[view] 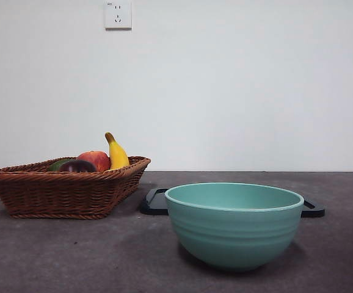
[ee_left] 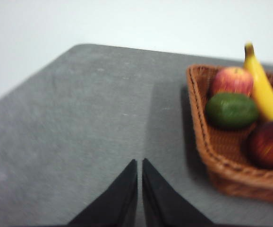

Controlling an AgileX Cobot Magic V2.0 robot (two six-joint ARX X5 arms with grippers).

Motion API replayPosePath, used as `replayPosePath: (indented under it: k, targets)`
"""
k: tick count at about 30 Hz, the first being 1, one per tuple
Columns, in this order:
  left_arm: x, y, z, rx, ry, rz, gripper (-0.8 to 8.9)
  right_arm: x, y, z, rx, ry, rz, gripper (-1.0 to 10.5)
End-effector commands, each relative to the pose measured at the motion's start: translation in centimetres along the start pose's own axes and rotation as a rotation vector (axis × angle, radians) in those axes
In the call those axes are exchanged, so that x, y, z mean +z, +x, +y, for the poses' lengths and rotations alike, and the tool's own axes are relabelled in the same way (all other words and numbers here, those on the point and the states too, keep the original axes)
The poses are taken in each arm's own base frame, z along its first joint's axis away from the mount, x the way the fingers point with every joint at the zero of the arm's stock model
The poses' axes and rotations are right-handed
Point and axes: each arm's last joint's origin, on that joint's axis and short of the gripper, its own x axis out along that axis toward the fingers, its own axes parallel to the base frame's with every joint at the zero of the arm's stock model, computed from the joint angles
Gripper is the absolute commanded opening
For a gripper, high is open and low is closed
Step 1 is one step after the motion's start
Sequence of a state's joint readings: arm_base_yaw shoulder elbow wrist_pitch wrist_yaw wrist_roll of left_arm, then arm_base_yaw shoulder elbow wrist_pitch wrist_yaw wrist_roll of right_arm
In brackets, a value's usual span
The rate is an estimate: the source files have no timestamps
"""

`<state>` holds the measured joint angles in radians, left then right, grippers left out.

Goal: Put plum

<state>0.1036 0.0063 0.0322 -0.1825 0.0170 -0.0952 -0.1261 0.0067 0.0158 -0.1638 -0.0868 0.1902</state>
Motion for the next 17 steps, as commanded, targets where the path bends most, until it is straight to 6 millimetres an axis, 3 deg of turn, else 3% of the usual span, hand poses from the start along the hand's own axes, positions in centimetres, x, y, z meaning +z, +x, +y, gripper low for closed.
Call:
replayPosePath:
  k: [1, 9, 17]
  targets:
    - [-0.7, 0.2, 0.1, 0.009, -0.225, 0.022, 0.14, 0.0, 0.0, 0.1, 0.036, 0.053, 0.002, 0.1]
    - [0.6, -0.2, -0.3, -0.078, -0.335, 0.004, 0.14, 0.9, -0.3, 0.5, 0.109, 0.133, -0.007, 0.1]
    - [4.7, -2.0, -0.7, -0.104, -0.355, -0.038, 0.15, 5.8, -2.3, 1.6, 0.138, 0.129, -0.115, 0.1]
